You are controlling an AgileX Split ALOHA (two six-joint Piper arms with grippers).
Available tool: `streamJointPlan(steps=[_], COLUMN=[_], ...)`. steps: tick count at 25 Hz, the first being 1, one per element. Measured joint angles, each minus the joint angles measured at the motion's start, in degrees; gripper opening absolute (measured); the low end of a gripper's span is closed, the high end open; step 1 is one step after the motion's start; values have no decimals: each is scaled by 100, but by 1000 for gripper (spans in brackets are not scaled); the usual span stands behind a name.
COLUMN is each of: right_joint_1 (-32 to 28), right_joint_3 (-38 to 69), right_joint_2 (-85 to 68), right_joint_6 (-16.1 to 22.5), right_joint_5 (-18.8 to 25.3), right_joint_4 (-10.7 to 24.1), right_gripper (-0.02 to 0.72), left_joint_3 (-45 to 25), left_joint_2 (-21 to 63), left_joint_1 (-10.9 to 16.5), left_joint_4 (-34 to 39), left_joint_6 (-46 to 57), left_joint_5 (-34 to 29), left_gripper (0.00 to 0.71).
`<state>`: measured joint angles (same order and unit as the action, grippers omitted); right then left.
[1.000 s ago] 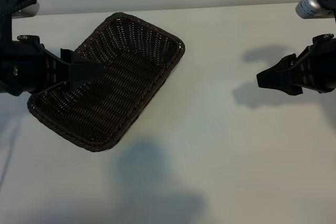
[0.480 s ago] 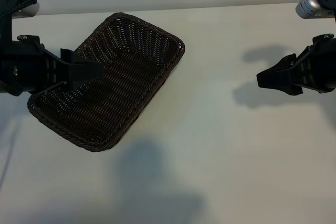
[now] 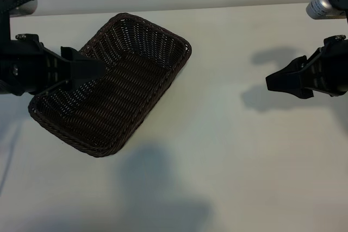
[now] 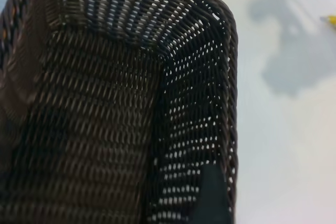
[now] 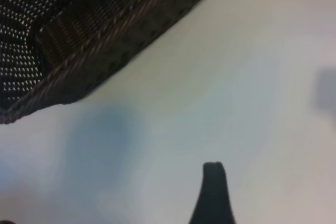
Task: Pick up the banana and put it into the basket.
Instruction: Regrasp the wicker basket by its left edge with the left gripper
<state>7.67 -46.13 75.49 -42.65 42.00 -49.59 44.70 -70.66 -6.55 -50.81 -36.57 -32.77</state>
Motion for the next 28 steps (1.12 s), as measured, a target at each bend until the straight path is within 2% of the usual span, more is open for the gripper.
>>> streamJointPlan(steps=[4, 12, 15, 21, 28], right_joint_1=[0, 0, 0, 0, 0], right_joint_3=[0, 0, 0, 0, 0], right_joint_2=[0, 0, 0, 0, 0], right_joint_6=[0, 0, 0, 0, 0], right_joint_5=[0, 0, 0, 0, 0], right_joint_4=[0, 0, 0, 0, 0], right_gripper=[572, 572, 572, 572, 571], left_joint_3=[0, 0, 0, 0, 0], left_joint_2=[0, 0, 0, -30, -462], left_joint_1=[0, 0, 0, 0, 0], left_joint_4=[242, 2490, 3016, 3198, 3209], left_joint_6=[1047, 4802, 5963, 7301, 7791], left_joint_5=[-106, -160, -161, -214, -949], left_gripper=[600, 600, 600, 600, 600])
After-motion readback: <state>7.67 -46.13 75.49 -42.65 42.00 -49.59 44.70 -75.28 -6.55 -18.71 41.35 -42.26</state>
